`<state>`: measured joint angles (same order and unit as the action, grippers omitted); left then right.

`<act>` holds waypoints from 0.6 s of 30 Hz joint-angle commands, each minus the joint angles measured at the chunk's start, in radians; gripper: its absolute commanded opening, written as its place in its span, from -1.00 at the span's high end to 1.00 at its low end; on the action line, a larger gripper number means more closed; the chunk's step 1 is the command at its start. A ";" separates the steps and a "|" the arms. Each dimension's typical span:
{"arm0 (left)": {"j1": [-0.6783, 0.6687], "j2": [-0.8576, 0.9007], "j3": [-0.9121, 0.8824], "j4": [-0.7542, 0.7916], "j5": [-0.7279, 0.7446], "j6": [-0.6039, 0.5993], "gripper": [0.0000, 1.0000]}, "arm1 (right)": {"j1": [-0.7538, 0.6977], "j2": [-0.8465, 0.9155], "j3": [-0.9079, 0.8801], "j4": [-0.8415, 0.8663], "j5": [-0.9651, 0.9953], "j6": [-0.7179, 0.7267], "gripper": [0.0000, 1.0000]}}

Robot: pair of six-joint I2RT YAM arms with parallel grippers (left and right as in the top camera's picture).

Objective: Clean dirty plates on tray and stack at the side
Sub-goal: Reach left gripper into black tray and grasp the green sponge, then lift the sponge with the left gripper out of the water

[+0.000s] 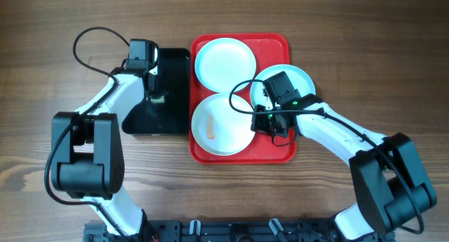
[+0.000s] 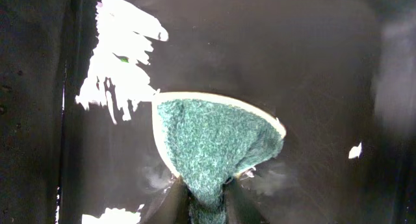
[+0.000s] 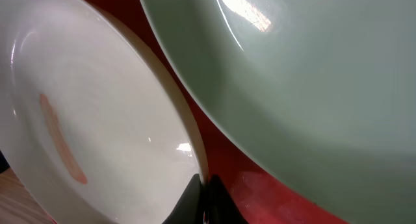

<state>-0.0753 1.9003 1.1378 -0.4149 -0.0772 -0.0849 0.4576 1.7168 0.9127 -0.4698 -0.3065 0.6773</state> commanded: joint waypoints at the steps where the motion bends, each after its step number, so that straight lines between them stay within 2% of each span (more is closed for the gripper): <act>1: 0.005 0.018 -0.006 -0.013 0.016 0.002 0.46 | 0.003 0.011 -0.004 0.006 -0.008 0.004 0.91; 3: 0.005 0.019 -0.007 -0.023 0.016 0.002 0.39 | 0.003 0.011 -0.004 0.008 -0.008 0.005 0.91; 5: 0.005 0.019 -0.009 -0.027 0.016 0.002 0.60 | 0.003 0.011 -0.004 0.013 -0.008 0.005 0.91; 6: 0.005 0.019 -0.013 -0.026 0.016 0.002 0.63 | 0.003 0.011 -0.004 0.013 -0.008 0.005 0.91; 8: 0.005 0.019 -0.014 -0.027 0.031 0.002 0.92 | 0.003 0.011 -0.004 0.013 -0.008 0.004 0.91; 12: 0.006 -0.026 -0.012 -0.026 0.109 -0.001 0.92 | 0.003 0.011 -0.004 0.013 -0.008 0.003 0.91; 18: 0.006 -0.237 -0.012 -0.050 0.170 0.000 0.92 | 0.003 0.011 -0.004 0.010 -0.008 0.004 0.91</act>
<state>-0.0719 1.8122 1.1229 -0.4545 0.0414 -0.0868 0.4576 1.7168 0.9127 -0.4629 -0.3065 0.6773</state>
